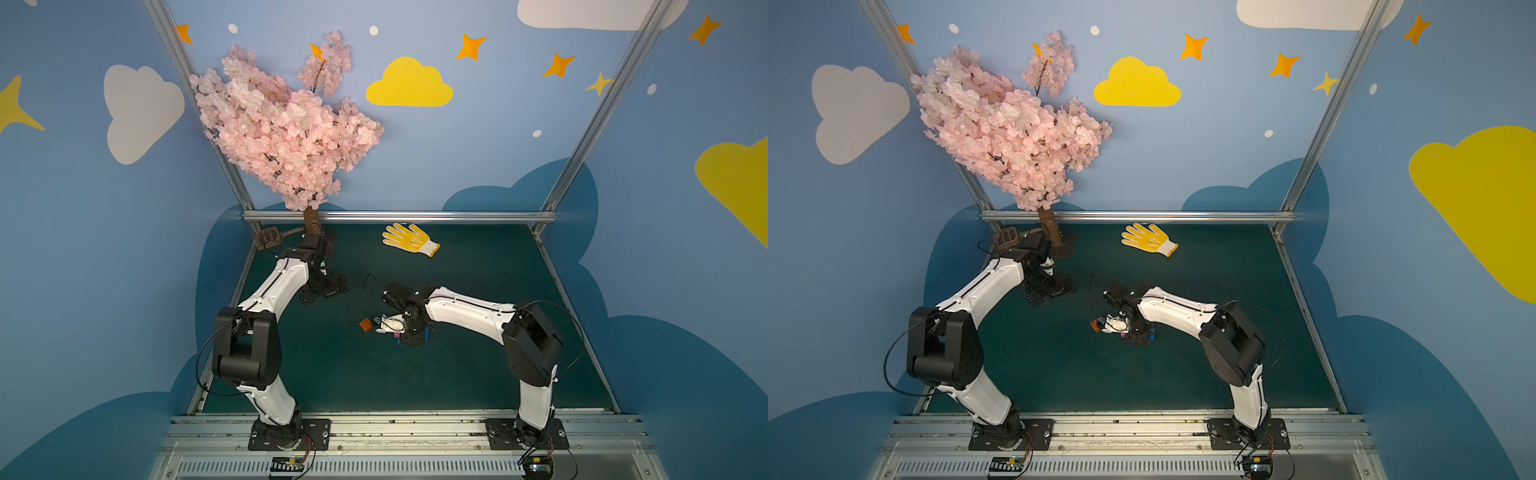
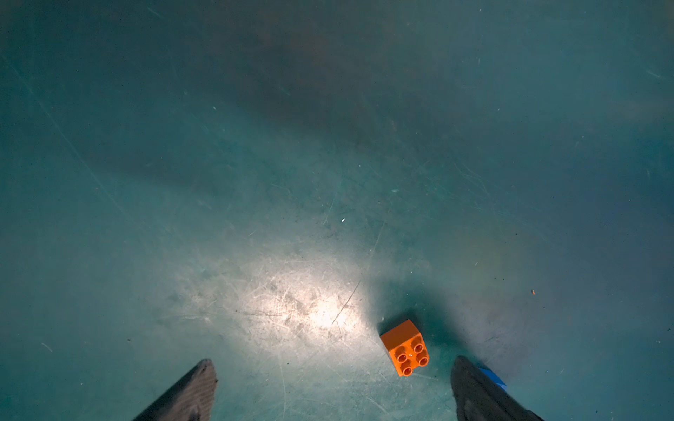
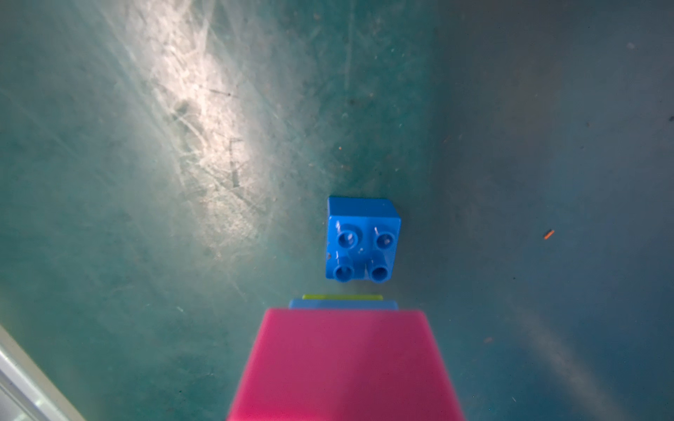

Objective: Assemble the letter y with lego
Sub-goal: Assemble the lego brick with the lego brick.

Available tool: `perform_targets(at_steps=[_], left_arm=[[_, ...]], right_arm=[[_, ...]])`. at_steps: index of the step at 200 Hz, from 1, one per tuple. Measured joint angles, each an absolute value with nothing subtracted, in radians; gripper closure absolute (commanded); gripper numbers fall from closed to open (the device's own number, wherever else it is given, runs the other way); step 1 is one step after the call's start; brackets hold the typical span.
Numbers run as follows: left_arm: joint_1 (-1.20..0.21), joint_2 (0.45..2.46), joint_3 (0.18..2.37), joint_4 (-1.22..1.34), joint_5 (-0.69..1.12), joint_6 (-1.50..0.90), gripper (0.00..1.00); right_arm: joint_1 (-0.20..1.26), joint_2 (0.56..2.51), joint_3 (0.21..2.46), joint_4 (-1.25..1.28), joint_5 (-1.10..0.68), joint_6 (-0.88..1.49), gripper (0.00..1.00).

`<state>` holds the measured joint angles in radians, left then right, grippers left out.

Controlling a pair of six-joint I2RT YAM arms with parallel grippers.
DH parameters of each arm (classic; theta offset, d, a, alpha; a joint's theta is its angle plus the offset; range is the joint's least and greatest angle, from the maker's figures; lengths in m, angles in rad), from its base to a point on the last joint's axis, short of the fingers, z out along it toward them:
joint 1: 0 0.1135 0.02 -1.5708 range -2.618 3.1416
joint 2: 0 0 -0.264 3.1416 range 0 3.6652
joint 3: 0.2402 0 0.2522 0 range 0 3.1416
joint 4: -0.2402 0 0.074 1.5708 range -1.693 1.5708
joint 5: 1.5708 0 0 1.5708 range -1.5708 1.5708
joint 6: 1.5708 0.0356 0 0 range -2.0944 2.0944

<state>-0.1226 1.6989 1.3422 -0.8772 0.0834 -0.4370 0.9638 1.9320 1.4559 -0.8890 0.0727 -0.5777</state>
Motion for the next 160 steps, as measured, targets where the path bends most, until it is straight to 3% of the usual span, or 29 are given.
perform_targets(at_steps=[160], left_arm=[[-0.107,1.699,1.342,-0.874,0.097,-0.437,0.0]], right_arm=[[0.949,1.977,1.464,-0.855,0.081,-0.593,1.0]])
